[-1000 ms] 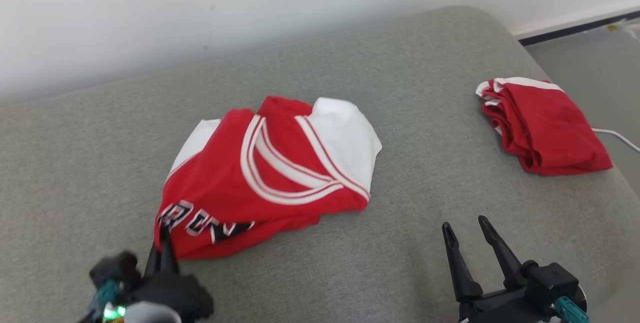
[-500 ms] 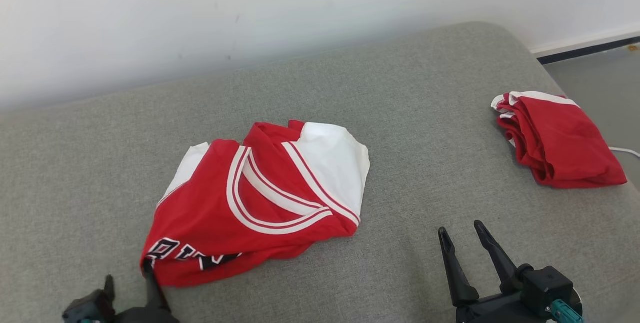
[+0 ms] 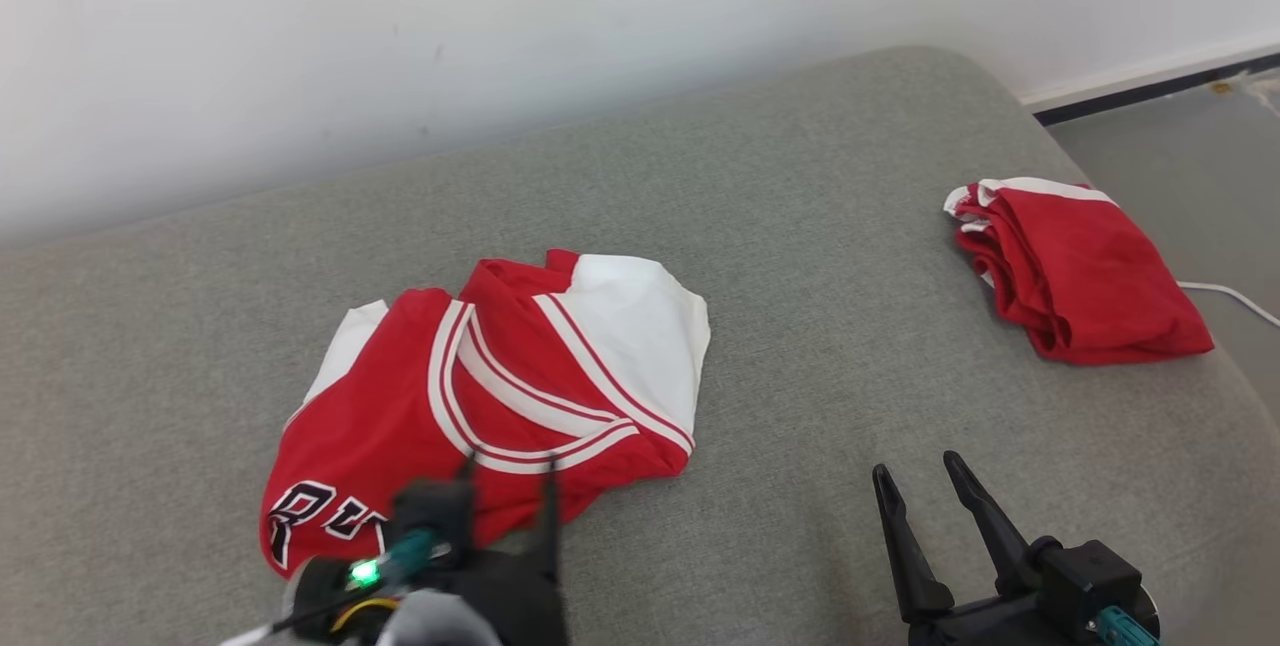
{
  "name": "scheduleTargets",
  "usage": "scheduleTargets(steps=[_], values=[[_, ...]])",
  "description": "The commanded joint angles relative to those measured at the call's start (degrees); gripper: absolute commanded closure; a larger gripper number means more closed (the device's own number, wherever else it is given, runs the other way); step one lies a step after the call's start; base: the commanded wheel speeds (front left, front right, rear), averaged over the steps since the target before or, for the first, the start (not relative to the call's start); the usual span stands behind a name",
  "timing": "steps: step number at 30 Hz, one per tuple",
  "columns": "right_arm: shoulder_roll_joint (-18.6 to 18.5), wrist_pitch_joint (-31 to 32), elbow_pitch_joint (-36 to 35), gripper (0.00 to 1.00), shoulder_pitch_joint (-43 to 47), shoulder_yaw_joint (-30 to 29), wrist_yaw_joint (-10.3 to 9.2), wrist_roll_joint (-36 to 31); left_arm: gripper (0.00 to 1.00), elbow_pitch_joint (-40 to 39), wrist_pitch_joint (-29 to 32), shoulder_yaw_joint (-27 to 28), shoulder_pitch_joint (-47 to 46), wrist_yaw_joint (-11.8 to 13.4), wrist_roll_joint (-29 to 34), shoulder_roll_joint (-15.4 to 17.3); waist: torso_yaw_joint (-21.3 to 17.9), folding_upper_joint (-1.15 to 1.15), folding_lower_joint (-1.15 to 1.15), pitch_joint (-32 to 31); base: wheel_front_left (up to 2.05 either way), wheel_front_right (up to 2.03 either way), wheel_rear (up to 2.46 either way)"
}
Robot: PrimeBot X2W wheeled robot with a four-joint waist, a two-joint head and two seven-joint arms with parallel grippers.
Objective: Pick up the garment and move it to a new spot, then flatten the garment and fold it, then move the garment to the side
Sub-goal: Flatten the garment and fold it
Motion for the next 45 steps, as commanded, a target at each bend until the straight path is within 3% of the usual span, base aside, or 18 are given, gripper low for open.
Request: scheduleTargets(steps=[1,7,12,24,25,26,27,35,39,45], values=[[0.11,-0.01,0.04,0.0,0.13,0.07,-0.14,0.49,0.0,0.55,3.5,-2.79,-2.25,-1.49,1.35,-0.14,-0.82,0.0,0.0,0.29,0.0,0.0,0.0],[0.79,-0.01,0.25,0.0,-0.86,0.97,-0.15,0.71,0.0,5.42,13.67,-8.52,-8.18,-3.81,3.17,-1.73,-3.98,0.0,0.0,0.89,0.0,0.0,0.0],[1.35,-0.01,0.42,0.0,-1.06,1.03,-0.15,0.89,0.0,9.92,17.51,-10.67,-12.51,-5.06,4.83,-1.7,-6.94,0.0,0.0,1.94,0.0,0.0,0.0],[2.44,-0.01,-0.14,0.0,-1.38,0.16,-0.15,1.2,0.0,15.85,24.56,-12.13,-17.08,-4.21,6.56,0.03,-11.15,0.0,0.0,4.15,0.0,0.0,0.0],[2.5,-0.01,-0.16,0.0,-1.37,0.09,-0.15,1.18,0.14,16.05,25.04,-12.18,-17.16,-4.24,6.46,0.06,-11.27,0.0,0.0,4.19,0.0,0.0,0.0],[2.56,-0.01,-0.18,0.0,-1.4,0.07,-0.15,1.16,0.64,16.17,25.2,-12.16,-17.26,-4.2,6.36,0.07,-11.37,0.0,0.0,4.21,0.0,0.0,0.0],[2.64,-0.01,-0.2,0.0,-1.47,0.05,-0.15,1.16,1.0,16.29,25.41,-12.14,-17.37,-4.1,6.25,0.07,-11.46,0.0,0.0,4.22,0.0,0.0,0.0],[3.07,-0.01,0.08,0.0,-1.69,-0.16,-0.15,0.93,1.0,17.24,26.93,-12.02,-17.4,-3.16,5.28,-0.18,-11.37,0.0,0.0,3.94,0.0,0.0,0.0],[3.21,-0.01,-0.02,0.0,-1.63,-0.37,-0.15,0.68,1.0,15.93,23.87,-11.23,-18.39,-2.97,4.9,-0.84,-11.02,0.0,0.0,3.9,0.0,0.0,0.0],[3.12,-0.01,-0.2,0.0,-1.82,-0.46,-0.15,0.55,1.0,13.61,15.09,-9.22,-23.96,-4.51,3.44,-4.68,-10.3,0.0,0.0,4.05,0.0,0.0,0.0]])
